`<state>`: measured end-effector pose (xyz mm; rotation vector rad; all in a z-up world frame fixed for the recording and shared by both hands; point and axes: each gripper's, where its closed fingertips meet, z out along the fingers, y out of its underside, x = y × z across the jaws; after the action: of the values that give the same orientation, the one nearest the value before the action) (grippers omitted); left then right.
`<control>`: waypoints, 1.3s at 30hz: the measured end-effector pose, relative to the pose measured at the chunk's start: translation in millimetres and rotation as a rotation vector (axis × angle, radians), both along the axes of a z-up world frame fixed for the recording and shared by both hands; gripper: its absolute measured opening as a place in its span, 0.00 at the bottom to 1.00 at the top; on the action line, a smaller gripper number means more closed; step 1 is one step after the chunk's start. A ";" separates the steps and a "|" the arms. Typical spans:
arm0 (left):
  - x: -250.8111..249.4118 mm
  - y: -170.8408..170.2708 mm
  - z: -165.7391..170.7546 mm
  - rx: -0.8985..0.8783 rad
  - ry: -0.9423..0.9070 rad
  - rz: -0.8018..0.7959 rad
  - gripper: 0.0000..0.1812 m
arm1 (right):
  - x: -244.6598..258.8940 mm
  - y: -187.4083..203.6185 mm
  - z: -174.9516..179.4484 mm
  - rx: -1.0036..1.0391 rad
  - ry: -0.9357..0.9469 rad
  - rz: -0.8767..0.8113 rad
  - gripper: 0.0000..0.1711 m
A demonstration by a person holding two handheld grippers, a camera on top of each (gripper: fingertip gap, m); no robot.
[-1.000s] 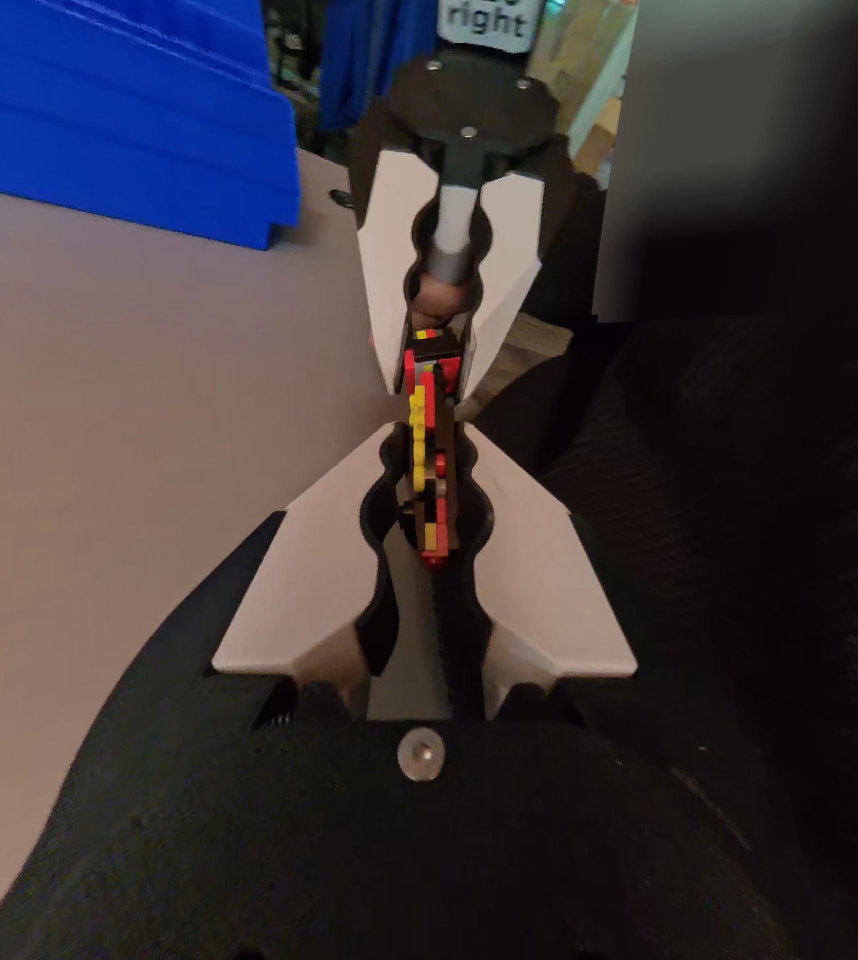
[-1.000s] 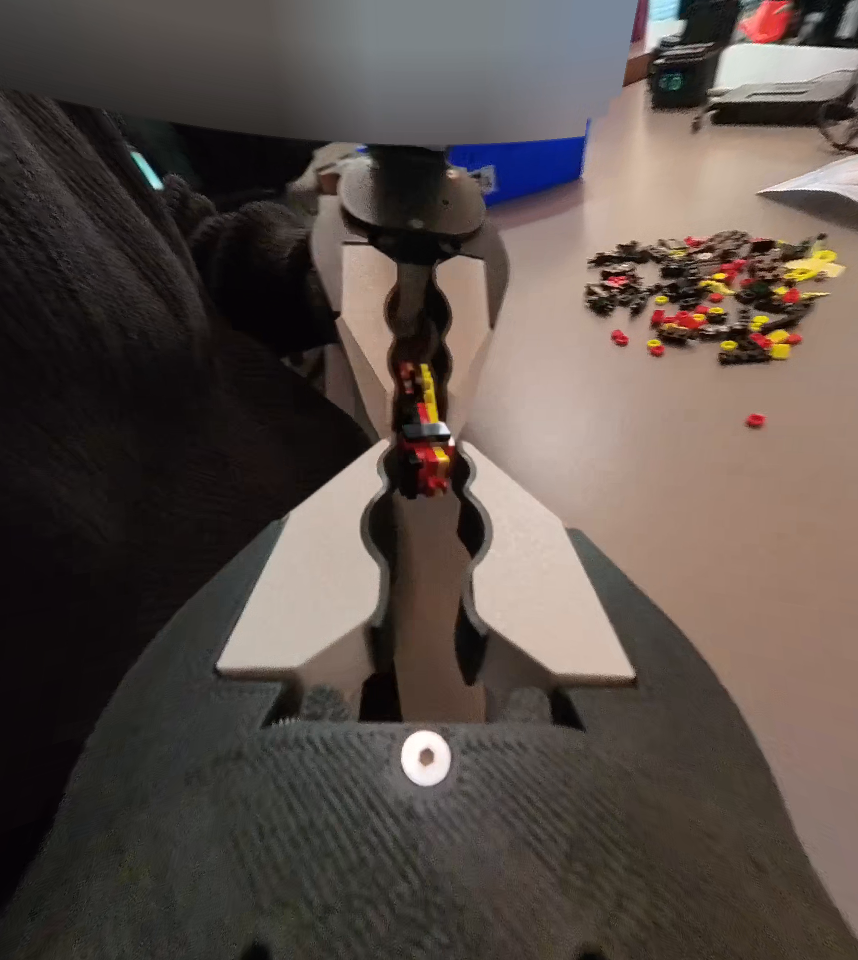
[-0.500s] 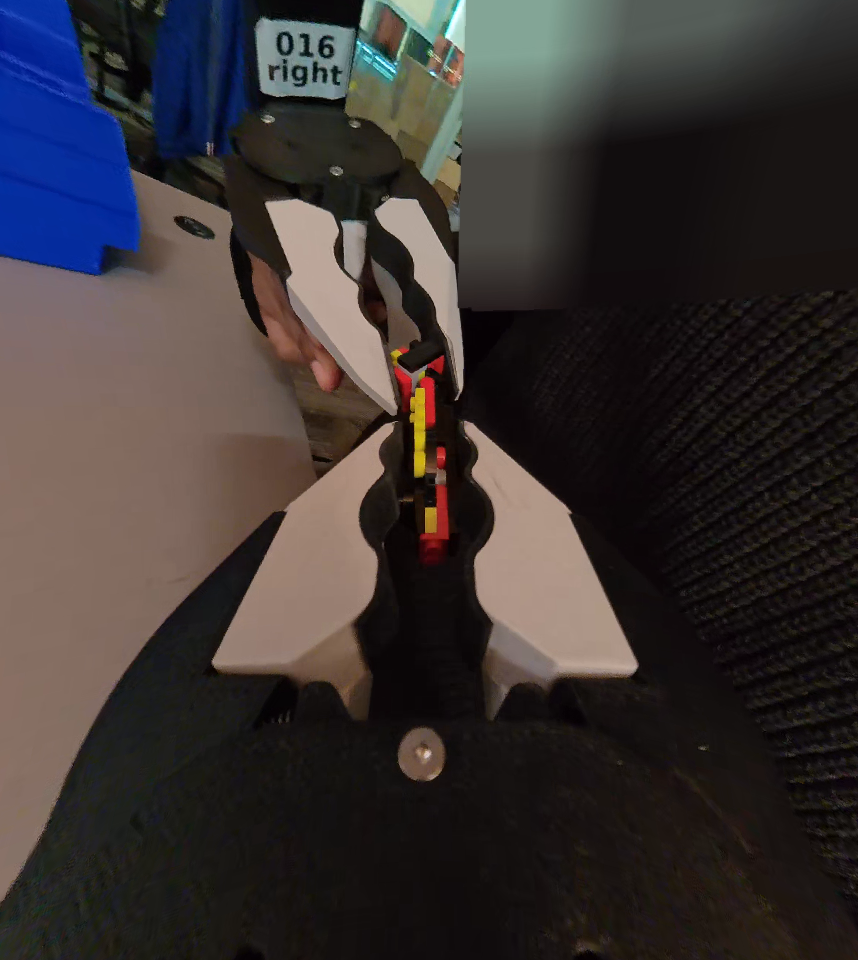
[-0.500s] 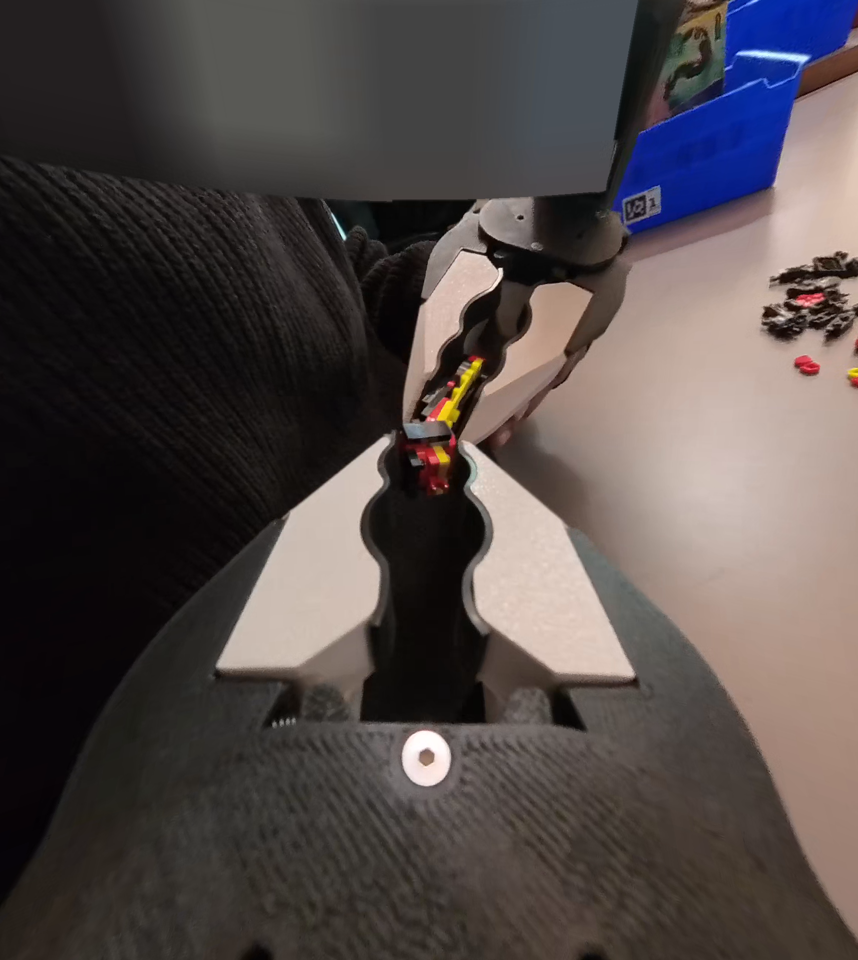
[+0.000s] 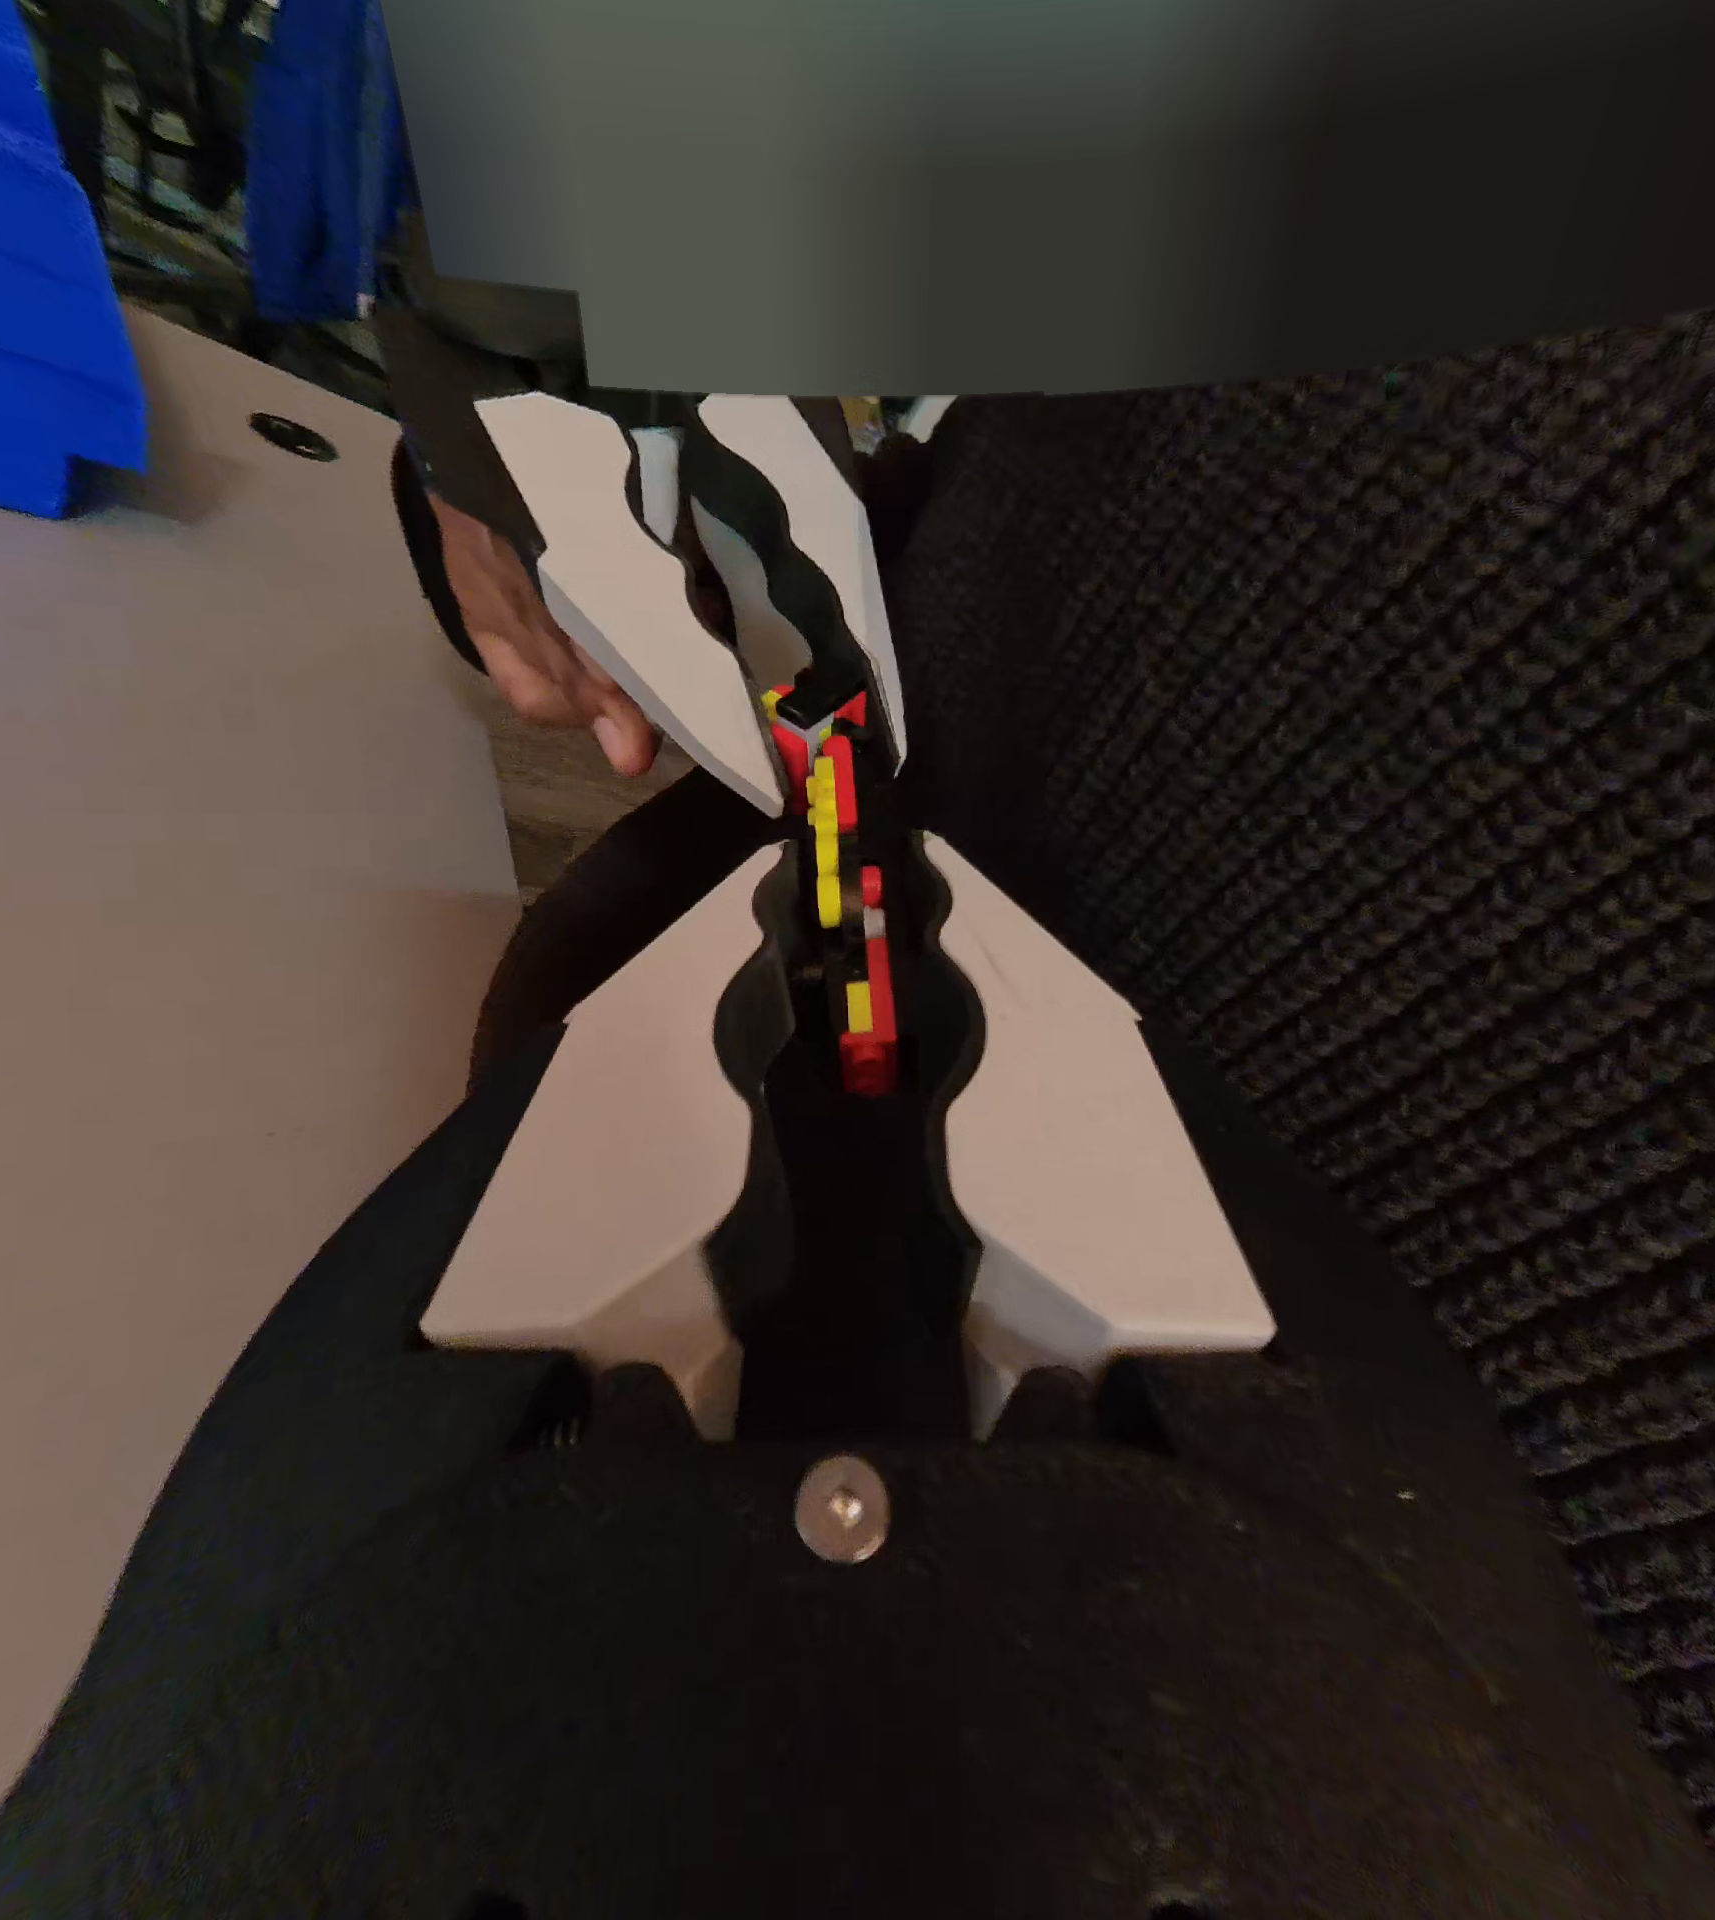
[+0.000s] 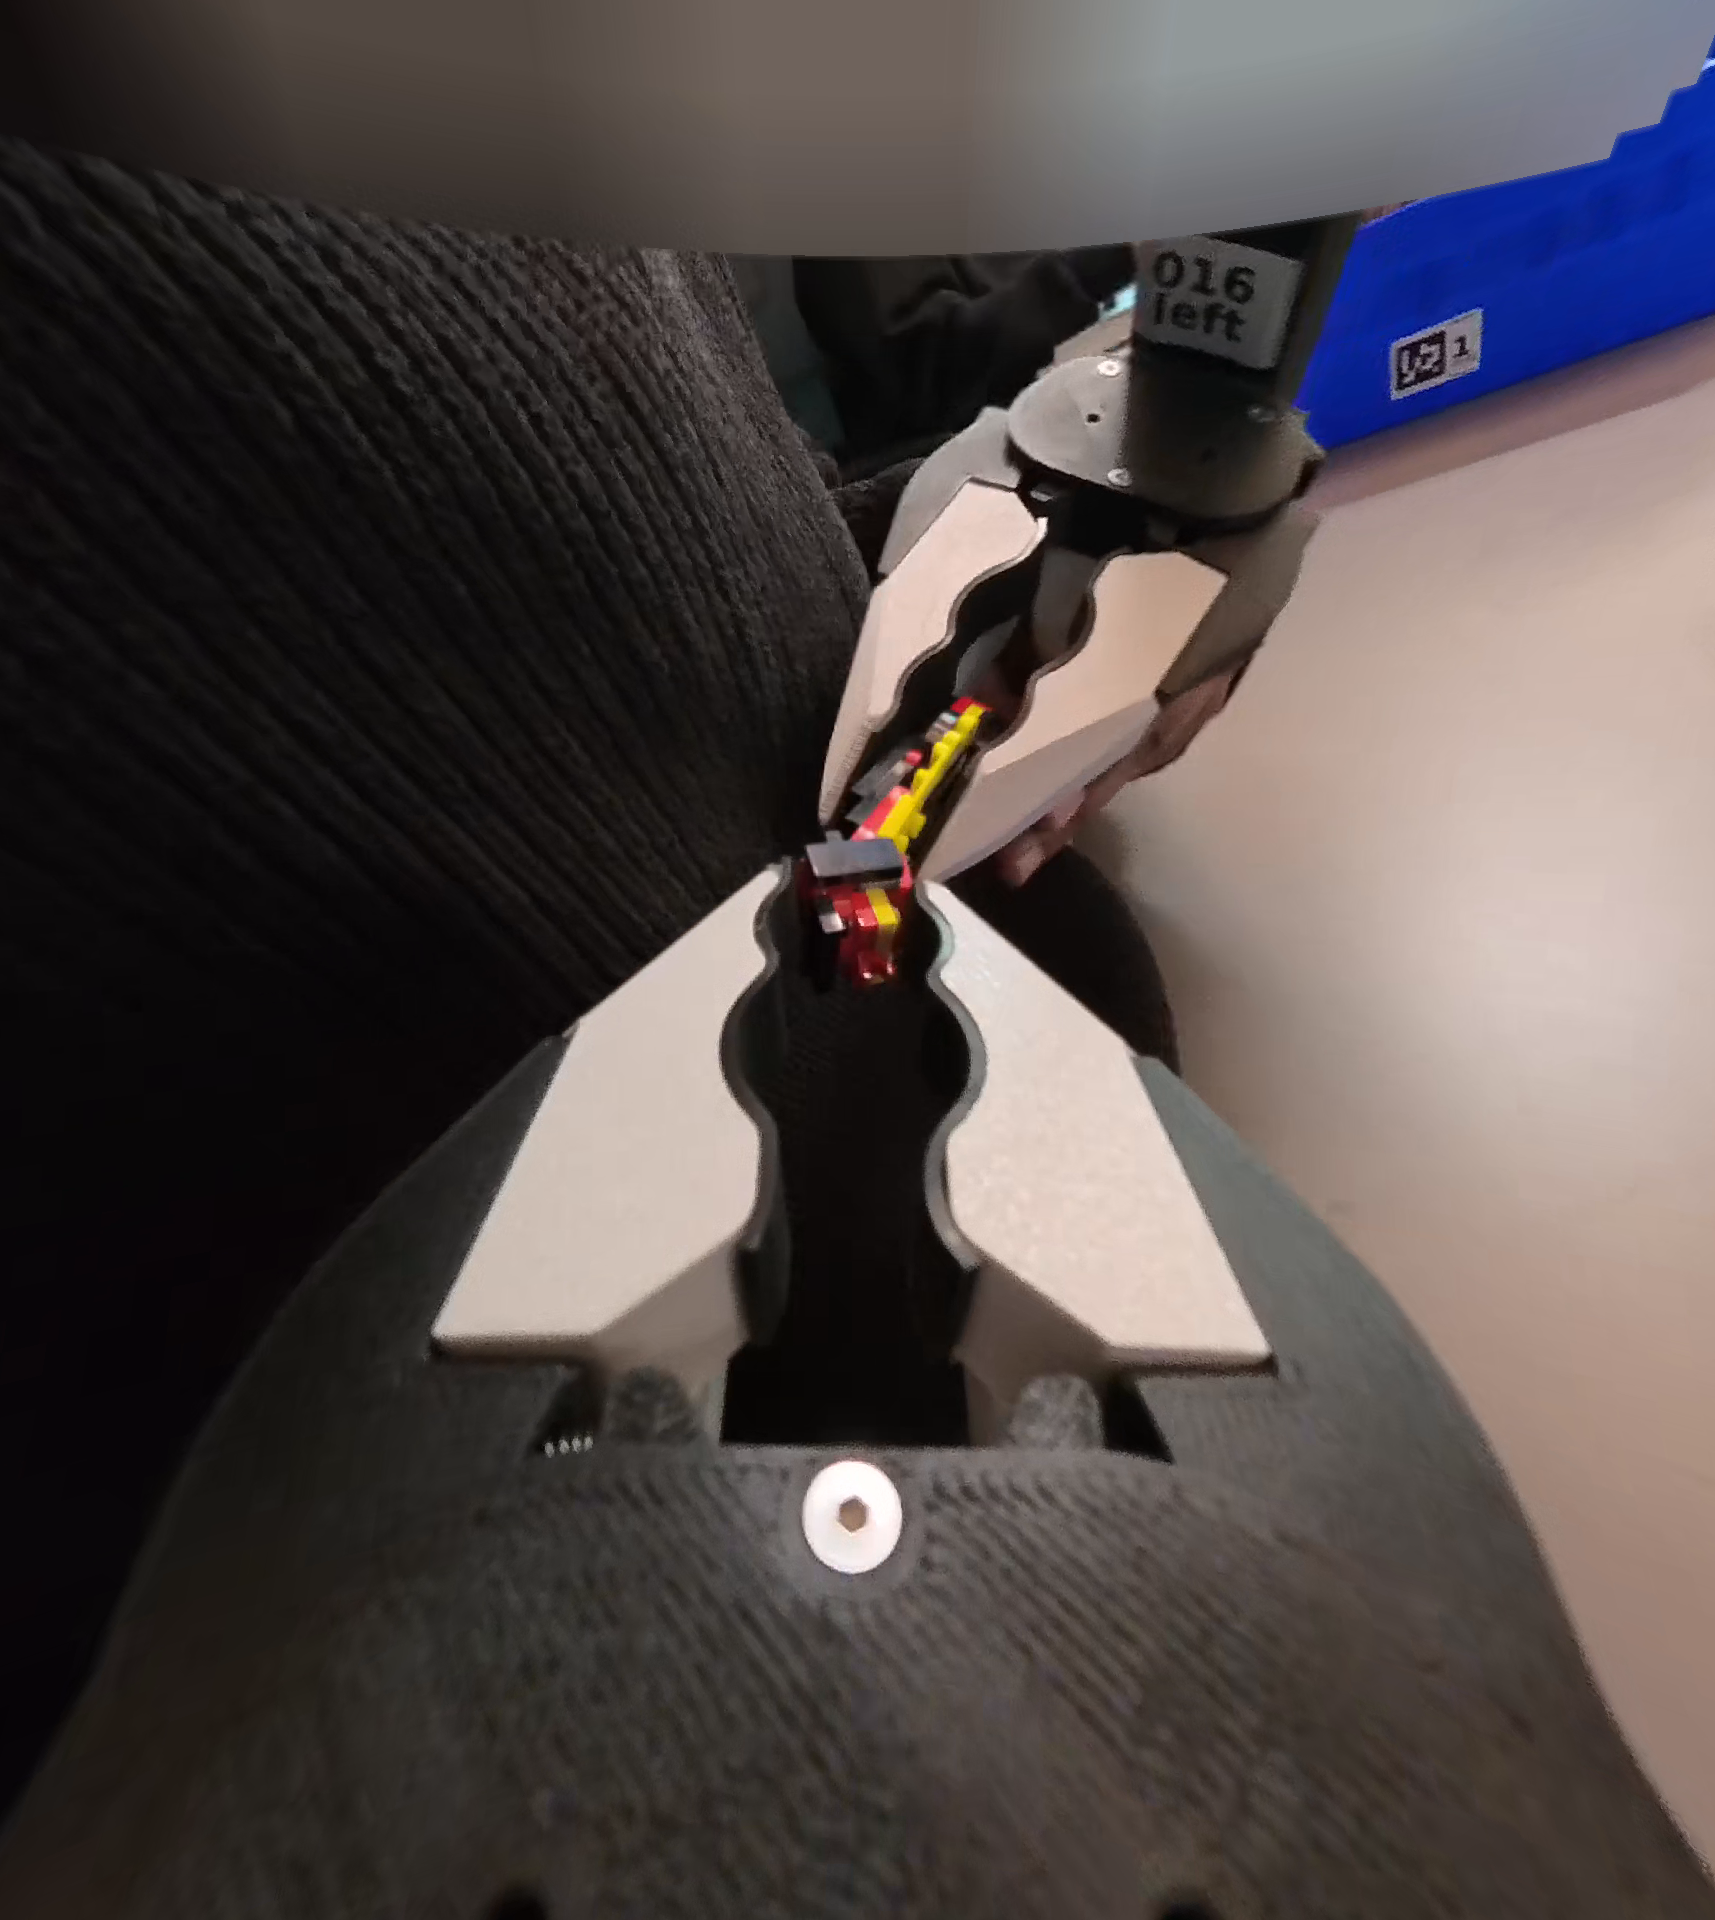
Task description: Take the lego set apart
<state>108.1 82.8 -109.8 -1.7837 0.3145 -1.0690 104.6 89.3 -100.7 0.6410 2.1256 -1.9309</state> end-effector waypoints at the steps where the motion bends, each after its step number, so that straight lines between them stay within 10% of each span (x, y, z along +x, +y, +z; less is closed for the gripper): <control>1: -0.1 -1.8 -1.9 -0.003 0.007 0.016 0.13 | 1.5 -0.7 -1.7 0.003 -0.007 0.003 0.13; 23: -5.3 -13.6 6.3 0.021 -0.114 0.062 0.13 | 6.6 22.6 4.6 -0.096 -0.082 0.024 0.02; 25: -33.5 -17.8 24.8 0.105 -0.232 0.144 0.12 | -19.5 87.2 27.7 -0.243 -0.036 -0.217 0.00; 29: -9.6 -4.3 -6.0 0.008 -0.036 0.093 0.12 | -19.8 54.6 -1.3 0.014 0.024 -0.224 0.00; 33: -41.1 2.5 3.4 0.033 -0.102 0.225 0.12 | -25.8 63.6 28.0 -0.164 0.070 -0.287 0.00; 39: -62.3 12.1 -2.9 0.004 -0.075 0.356 0.12 | -49.5 58.5 3.1 0.022 0.143 -0.432 0.18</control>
<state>45.8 94.9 -112.8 -1.7113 -0.0474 -0.8761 55.1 147.9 -97.5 1.0720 2.2378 -2.2278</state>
